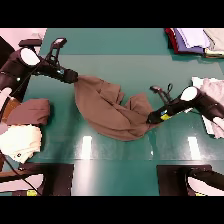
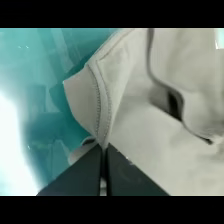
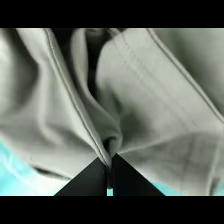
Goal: Fold the shirts.
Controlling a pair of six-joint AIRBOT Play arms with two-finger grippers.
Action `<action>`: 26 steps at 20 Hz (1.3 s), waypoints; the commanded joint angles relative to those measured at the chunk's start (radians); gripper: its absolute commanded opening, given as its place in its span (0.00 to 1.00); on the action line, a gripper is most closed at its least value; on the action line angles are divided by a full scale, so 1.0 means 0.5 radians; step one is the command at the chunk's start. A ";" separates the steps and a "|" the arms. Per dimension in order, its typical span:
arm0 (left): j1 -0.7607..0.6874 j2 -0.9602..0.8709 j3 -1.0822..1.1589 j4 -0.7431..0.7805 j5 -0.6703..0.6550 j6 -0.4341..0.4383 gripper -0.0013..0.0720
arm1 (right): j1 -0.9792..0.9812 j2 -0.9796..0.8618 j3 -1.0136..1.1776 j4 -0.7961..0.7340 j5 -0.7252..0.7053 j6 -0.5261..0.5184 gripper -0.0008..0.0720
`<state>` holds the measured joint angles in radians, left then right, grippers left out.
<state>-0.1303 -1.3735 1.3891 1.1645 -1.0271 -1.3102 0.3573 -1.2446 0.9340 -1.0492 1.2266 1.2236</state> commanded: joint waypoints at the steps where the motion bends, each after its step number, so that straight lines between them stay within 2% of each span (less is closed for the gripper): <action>1: 0.000 0.251 0.086 0.052 0.091 -0.051 0.05 | -0.130 0.195 0.301 0.001 -0.031 0.053 0.03; 4: 0.000 0.577 0.378 0.030 0.094 -0.057 0.05 | -0.282 0.457 0.754 0.002 -0.033 0.158 0.03; 8: 0.000 0.916 0.770 -0.123 0.095 -0.051 0.05 | -0.378 0.733 1.242 -0.001 -0.047 0.187 0.03; 14: 0.000 1.050 1.257 -0.188 0.063 -0.050 0.05 | -0.539 0.867 1.742 -0.002 0.013 0.282 0.03; 17: 0.000 1.036 1.298 -0.201 0.037 -0.050 0.05 | -0.616 0.703 2.049 -0.001 0.198 0.394 0.03; 21: 0.000 0.880 1.067 -0.144 -0.196 -0.078 0.05 | -0.617 0.279 2.367 -0.001 0.316 0.503 0.03; 24: 0.000 0.623 0.739 -0.147 -0.466 -0.106 0.05 | -0.617 -0.029 2.209 0.002 0.331 0.523 0.03; 26: 0.000 0.416 0.483 -0.147 -0.549 -0.105 0.05 | -0.600 -0.256 2.023 0.000 0.380 0.527 0.03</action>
<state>-0.1307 -1.0534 1.7721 1.0893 -1.1995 -1.3563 0.0513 -1.2316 2.0106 -1.0515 1.3808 1.4693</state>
